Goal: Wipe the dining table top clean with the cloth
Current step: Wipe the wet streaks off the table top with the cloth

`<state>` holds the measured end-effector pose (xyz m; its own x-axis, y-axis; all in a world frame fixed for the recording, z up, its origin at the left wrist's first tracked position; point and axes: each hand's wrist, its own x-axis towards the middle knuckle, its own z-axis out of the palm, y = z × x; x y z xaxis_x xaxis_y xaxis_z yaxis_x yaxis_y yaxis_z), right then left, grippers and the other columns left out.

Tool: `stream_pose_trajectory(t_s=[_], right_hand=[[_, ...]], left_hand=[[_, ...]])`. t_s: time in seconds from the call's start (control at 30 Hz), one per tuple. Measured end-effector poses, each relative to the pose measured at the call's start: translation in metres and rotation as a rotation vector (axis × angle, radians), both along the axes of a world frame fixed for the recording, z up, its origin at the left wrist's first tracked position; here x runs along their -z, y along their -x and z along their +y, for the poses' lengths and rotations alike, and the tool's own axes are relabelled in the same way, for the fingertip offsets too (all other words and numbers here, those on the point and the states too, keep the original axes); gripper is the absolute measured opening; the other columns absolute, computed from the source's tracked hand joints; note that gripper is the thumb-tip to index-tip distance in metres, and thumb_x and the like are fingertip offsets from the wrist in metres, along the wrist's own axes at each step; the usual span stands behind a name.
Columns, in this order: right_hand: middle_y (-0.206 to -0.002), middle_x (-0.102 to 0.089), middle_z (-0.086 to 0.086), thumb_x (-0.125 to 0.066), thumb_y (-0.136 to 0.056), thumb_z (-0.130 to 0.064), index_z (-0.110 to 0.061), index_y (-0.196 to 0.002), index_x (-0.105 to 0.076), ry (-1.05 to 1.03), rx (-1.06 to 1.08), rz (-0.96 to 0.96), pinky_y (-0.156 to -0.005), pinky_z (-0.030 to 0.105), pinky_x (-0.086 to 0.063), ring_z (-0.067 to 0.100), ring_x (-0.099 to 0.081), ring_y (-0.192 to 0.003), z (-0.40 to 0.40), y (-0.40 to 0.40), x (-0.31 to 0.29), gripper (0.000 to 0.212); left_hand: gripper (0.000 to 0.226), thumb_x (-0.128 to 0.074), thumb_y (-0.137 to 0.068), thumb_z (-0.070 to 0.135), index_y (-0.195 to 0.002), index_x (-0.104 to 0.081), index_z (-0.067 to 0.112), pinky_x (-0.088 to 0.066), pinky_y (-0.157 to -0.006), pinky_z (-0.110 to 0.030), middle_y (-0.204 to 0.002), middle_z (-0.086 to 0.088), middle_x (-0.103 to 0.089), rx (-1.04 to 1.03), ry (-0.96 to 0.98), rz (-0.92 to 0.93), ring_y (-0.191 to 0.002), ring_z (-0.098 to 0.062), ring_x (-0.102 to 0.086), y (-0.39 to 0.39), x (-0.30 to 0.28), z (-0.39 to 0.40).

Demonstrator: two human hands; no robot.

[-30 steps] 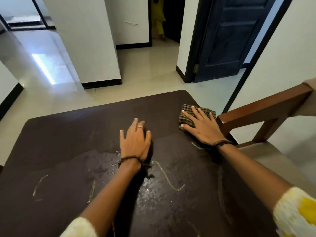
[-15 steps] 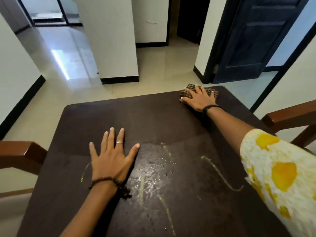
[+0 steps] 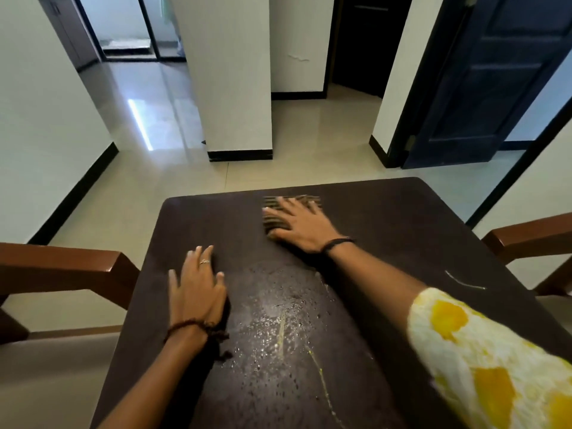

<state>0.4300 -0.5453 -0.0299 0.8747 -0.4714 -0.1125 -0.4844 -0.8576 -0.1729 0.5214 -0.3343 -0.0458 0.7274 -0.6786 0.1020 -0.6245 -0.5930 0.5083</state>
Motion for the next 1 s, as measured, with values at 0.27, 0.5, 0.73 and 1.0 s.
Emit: stream_pose_trajectory(t_s=[0.27,0.5,0.73,1.0], right_hand=[[-0.16,0.0,0.001,-0.029,-0.095,-0.053,-0.041,-0.146,-0.014,-0.024,0.464,0.038,-0.115,0.055,0.0,0.024,-0.001,-0.146,-0.051,0.084,-0.007,0.054],[-0.16,-0.003,0.004,-0.029,-0.093,-0.059,-0.043,-0.145,-0.018,-0.018,0.269,-0.028,-0.114,0.058,0.001,0.029,-0.001,-0.146,0.015,-0.077,0.006,0.055],[-0.16,-0.001,0.005,-0.027,-0.094,-0.058,-0.041,-0.147,-0.014,0.034,-0.053,-0.024,-0.113,0.06,0.002,0.03,-0.001,-0.146,0.125,-0.183,0.012,0.057],[-0.16,0.002,0.004,-0.024,-0.096,-0.054,-0.037,-0.148,-0.007,0.048,-0.267,-0.034,-0.113,0.059,0.004,0.027,0.003,-0.146,0.181,-0.136,0.011,0.058]], left_hand=[[0.061,-0.044,-0.092,0.04,-0.143,-0.024,0.015,-0.022,-0.11,-0.047,-0.153,-0.008,-0.018,-0.039,-0.08,0.018,-0.137,-0.025,-0.022,-0.039,0.006,0.079],[0.069,-0.04,-0.091,0.047,-0.146,-0.002,0.029,-0.034,-0.102,-0.046,-0.155,-0.004,0.0,-0.065,-0.006,0.155,-0.137,-0.028,-0.021,-0.041,0.005,0.078],[0.071,-0.041,-0.094,0.039,-0.146,0.002,0.018,-0.03,-0.104,-0.038,-0.155,-0.003,-0.006,-0.098,0.044,0.189,-0.139,-0.021,-0.017,-0.043,0.007,0.076],[0.067,-0.042,-0.093,0.022,-0.146,-0.001,0.015,-0.041,-0.081,-0.035,-0.135,-0.021,-0.046,-0.52,0.204,0.531,-0.111,-0.039,-0.05,-0.043,0.0,0.086]])
